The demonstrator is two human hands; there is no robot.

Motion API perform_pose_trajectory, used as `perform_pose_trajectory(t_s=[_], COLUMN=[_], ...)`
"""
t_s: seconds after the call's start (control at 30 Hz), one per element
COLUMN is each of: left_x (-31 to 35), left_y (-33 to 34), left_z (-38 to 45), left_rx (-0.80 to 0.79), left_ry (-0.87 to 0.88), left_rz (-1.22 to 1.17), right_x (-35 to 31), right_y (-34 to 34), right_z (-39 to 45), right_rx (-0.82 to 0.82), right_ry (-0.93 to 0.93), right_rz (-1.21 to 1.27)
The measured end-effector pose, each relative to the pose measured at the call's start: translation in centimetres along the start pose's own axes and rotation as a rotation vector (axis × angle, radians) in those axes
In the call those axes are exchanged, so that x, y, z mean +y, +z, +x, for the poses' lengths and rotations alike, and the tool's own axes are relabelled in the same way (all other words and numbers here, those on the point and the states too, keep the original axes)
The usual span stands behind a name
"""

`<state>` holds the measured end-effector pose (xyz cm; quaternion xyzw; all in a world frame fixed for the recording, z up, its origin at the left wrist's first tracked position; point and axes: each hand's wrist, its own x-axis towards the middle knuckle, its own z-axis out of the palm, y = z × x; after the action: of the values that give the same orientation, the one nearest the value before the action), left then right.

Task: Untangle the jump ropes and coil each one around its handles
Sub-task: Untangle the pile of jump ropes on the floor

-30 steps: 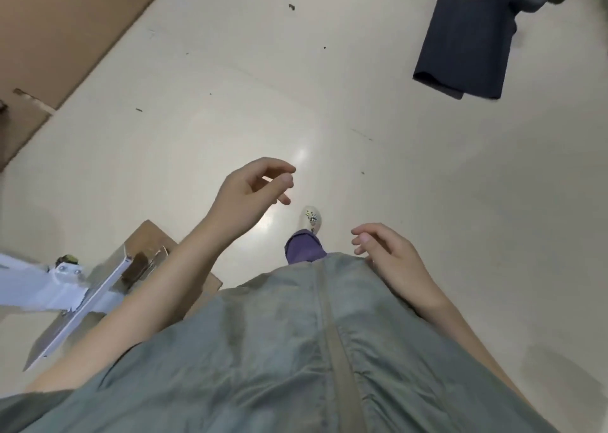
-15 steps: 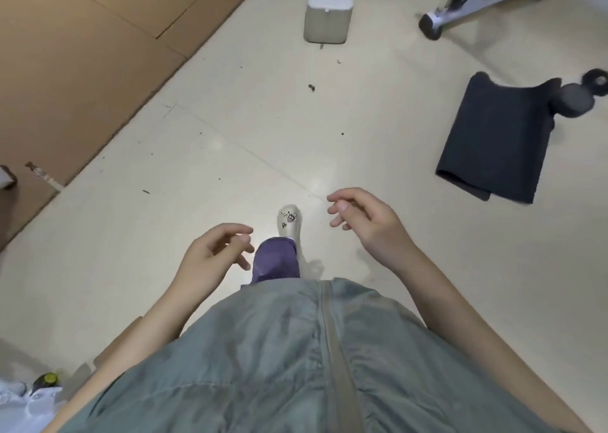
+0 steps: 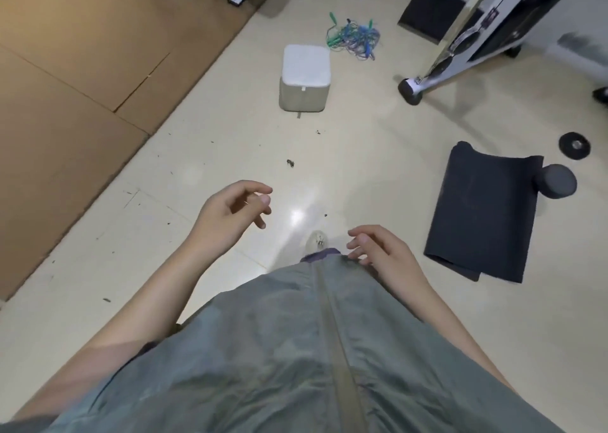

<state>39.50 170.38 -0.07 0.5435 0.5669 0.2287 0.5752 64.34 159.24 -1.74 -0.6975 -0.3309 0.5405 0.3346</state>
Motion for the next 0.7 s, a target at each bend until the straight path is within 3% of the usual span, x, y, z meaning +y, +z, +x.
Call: perform_pose_trajectory(t_s=[0.23, 0.43, 0.7], left_x=[10.6, 17.5, 20.5], left_y=[2.3, 1.5, -2.9], left_z=[23.8, 37.8, 55.8], left_rx=[-0.011, -0.003, 0.108], left_ry=[0.058, -0.04, -0.167], left_rz=[0.037, 0.015, -0.065], right_x=[-6.1, -19.2, -35.4], right_y=[-8.6, -13.2, -13.5], right_z=[20.6, 37.6, 60.0], right_rx=[0.101, 0.027, -0.101], right_ry=[0.026, -0.057, -0.24], right_rz=[0.077, -0.012, -0.063])
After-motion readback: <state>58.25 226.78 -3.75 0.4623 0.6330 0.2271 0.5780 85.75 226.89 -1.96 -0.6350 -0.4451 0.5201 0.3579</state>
